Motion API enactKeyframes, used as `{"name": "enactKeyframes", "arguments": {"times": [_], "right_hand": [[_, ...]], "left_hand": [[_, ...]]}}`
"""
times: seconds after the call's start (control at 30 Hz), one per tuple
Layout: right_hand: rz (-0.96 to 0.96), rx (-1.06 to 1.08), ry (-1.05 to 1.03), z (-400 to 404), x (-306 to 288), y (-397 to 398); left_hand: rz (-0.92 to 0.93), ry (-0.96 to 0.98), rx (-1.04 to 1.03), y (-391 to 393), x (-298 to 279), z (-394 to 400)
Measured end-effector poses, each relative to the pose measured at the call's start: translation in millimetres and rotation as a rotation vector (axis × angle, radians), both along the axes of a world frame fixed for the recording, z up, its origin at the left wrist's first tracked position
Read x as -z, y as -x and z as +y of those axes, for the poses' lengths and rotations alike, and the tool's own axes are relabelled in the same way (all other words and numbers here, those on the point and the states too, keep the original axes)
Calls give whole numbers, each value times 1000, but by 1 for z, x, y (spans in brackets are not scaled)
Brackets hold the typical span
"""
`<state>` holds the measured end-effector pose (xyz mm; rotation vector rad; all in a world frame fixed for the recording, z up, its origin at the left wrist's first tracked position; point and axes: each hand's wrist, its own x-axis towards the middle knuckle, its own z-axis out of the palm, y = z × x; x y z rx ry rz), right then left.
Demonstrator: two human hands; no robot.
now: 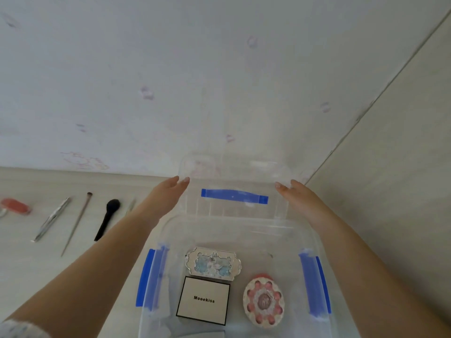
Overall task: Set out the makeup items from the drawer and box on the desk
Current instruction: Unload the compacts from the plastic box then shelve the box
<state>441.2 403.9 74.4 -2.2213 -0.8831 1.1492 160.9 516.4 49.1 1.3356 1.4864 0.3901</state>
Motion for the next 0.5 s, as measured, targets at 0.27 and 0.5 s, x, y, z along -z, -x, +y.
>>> {"name": "enactKeyframes", "arguments": {"times": [0.27, 0.5], "right_hand": [[6, -23, 51, 4, 17, -5], [13, -4, 31, 5, 22, -4]], "left_hand": [[36, 71, -11, 2, 17, -3], [35, 88, 12, 1, 18, -2]]}}
